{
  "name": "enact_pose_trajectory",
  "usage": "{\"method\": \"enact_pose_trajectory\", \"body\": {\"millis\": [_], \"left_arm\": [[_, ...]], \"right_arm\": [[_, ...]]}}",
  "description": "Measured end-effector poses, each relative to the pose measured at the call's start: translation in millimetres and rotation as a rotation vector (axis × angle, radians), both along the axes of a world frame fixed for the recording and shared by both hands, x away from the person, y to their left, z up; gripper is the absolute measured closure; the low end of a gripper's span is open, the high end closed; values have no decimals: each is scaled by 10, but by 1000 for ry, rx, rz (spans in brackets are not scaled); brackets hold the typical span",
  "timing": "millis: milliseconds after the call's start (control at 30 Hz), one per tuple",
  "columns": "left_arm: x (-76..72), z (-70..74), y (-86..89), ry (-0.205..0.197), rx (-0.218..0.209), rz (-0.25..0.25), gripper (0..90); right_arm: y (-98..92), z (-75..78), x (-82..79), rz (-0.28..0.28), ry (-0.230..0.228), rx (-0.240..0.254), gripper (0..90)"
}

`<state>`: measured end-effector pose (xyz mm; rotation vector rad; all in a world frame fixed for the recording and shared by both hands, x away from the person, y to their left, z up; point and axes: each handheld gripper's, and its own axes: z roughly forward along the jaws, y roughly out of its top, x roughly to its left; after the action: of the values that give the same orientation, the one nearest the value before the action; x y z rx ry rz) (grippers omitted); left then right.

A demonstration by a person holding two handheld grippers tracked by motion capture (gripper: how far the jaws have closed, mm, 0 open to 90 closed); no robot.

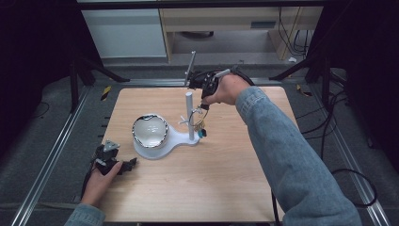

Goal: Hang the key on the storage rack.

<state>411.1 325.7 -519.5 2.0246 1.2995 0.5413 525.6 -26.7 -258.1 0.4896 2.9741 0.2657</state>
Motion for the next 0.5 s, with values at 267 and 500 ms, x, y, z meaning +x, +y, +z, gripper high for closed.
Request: {"method": "enact_pose_trajectory", "body": {"millis": [267,500], "left_arm": [[0,0,0,0,0,0,0],[0,0,0,0,0,0,0]], "right_arm": [[5,-67,79,-5,24,3,889],[45,-96,118,-4,42,3,886]]}}
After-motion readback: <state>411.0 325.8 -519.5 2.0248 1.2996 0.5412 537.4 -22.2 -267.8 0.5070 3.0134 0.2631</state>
